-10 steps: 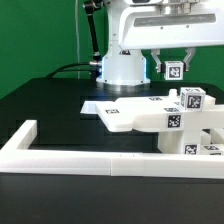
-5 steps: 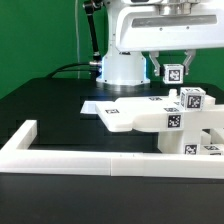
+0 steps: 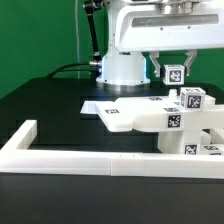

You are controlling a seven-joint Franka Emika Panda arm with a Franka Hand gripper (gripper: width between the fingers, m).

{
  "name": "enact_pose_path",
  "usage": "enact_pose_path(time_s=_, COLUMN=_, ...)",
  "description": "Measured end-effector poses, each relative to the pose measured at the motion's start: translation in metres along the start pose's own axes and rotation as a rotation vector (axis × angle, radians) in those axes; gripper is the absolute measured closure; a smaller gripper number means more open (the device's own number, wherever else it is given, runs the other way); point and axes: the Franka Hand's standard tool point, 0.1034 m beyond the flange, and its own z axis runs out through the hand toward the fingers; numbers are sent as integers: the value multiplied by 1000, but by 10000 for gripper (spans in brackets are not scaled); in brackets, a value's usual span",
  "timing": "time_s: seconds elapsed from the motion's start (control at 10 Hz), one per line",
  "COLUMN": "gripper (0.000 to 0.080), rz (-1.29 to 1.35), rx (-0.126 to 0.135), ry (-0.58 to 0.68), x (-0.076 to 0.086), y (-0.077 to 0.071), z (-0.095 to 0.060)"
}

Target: Assemble chair

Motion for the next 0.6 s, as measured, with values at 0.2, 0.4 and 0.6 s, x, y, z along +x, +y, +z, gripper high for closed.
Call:
enact_pose_path(time_s=0.2, gripper=519, rz=-2, rx=-1, ry=-3, x=3, y=2, z=2)
enact_pose_path(time_s=0.4, gripper=519, rz=-3, rx=-4, ry=-7, x=4, y=2, z=6)
enact_pose_path(time_s=0.6, gripper=519, rz=-2, rx=-6, ry=-12, x=3, y=3, z=9)
